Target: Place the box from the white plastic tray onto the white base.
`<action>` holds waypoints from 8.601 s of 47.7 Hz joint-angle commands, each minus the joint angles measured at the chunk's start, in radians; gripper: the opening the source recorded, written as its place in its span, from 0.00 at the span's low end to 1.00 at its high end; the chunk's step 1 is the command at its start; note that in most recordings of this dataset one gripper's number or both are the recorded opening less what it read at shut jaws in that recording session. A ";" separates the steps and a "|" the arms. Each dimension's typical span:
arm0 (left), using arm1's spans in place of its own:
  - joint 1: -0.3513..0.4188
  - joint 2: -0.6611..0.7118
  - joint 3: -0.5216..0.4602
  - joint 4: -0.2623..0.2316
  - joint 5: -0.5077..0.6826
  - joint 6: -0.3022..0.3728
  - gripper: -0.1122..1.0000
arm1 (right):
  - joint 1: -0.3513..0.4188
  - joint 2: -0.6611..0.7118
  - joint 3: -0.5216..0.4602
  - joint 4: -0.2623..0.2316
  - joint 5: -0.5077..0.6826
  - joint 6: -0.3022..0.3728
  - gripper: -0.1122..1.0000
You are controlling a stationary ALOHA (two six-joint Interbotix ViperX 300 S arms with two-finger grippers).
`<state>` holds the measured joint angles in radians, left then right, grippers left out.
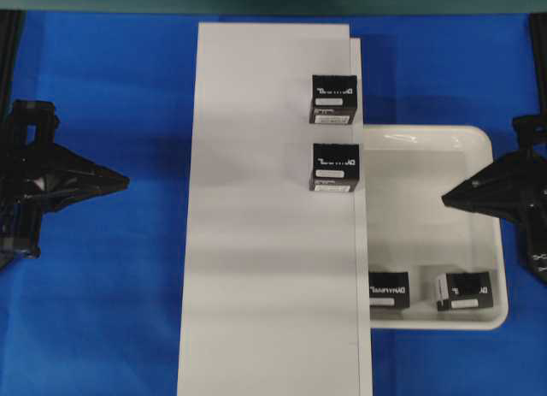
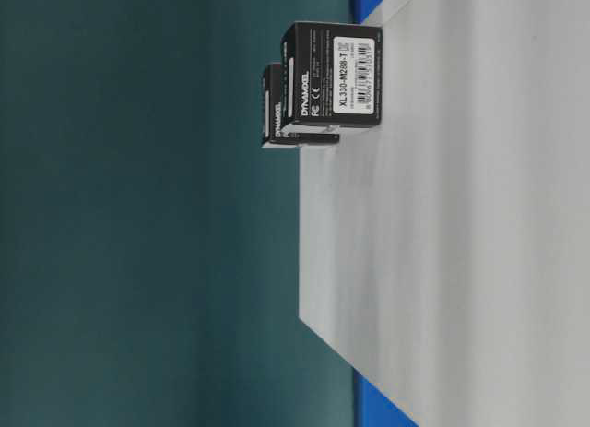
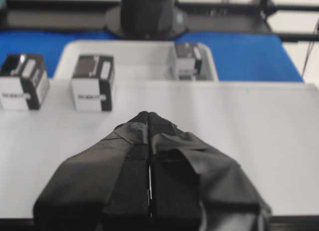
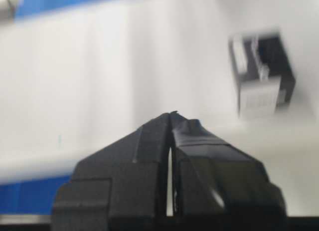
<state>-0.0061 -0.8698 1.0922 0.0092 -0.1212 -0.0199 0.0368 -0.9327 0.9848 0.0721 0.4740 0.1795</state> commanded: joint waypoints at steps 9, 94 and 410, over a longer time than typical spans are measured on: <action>-0.002 0.002 -0.043 0.005 0.040 -0.003 0.04 | 0.118 0.144 -0.127 0.008 0.218 0.014 0.11; -0.003 0.006 -0.066 0.005 0.078 -0.009 0.04 | 0.190 0.793 -0.253 0.008 0.189 -0.014 1.00; -0.018 -0.012 -0.060 0.005 0.123 -0.052 0.04 | 0.006 -0.155 -0.048 -0.012 0.106 -0.049 1.00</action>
<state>-0.0230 -0.8836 1.0508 0.0107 0.0061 -0.0736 0.0445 -1.0523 0.9235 0.0614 0.5875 0.1304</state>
